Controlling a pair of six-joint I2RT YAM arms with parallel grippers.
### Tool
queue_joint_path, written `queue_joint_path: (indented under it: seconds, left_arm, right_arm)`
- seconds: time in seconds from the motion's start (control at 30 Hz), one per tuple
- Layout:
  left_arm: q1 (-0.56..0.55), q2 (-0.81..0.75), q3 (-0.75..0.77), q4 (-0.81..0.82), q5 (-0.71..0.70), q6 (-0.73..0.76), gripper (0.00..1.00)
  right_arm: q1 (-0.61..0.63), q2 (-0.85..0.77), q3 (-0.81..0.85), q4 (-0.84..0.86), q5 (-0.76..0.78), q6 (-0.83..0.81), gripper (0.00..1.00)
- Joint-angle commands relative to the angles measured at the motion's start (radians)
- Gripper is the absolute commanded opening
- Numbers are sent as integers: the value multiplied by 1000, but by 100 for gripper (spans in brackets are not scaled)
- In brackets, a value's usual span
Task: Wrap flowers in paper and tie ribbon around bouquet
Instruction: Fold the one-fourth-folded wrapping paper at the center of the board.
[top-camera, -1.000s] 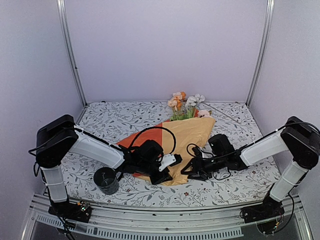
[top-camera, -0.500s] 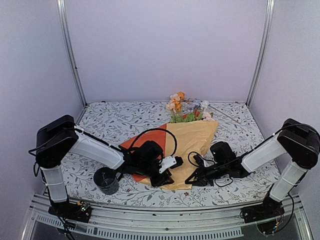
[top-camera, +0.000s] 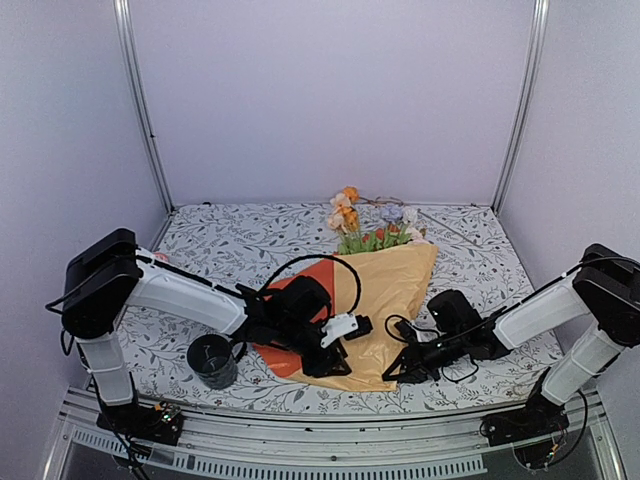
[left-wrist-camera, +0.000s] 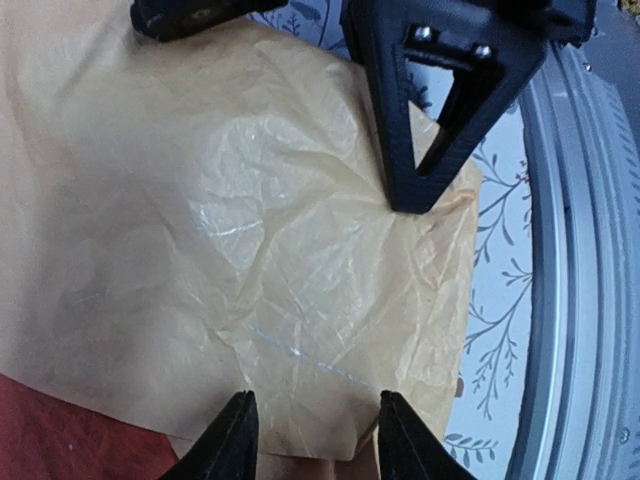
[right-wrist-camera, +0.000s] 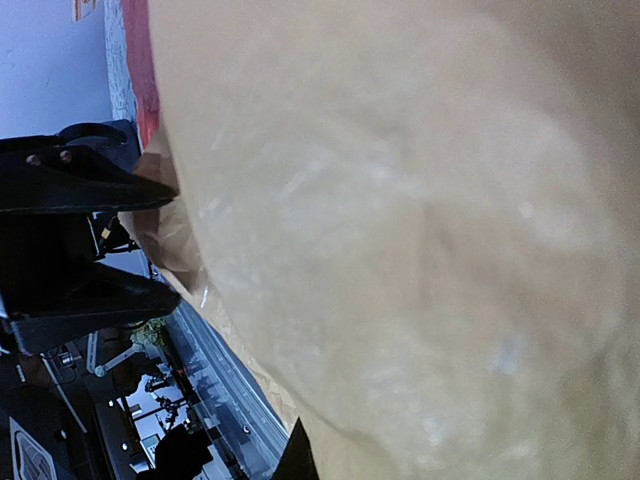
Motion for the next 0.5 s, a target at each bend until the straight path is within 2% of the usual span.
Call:
queue_joint_path:
  seconds: [0.0, 0.17, 0.47]
  left_arm:
    - [-18, -101, 101, -88, -1, 3, 44]
    - [-46, -67, 135, -85, 40, -4, 44]
    - [-61, 194, 218, -132, -145, -8, 43]
  right_arm:
    - [7, 5, -11, -97, 17, -27, 3]
    - [7, -2, 2, -113, 26, -27, 2]
    - [8, -30, 8, -131, 33, -18, 3]
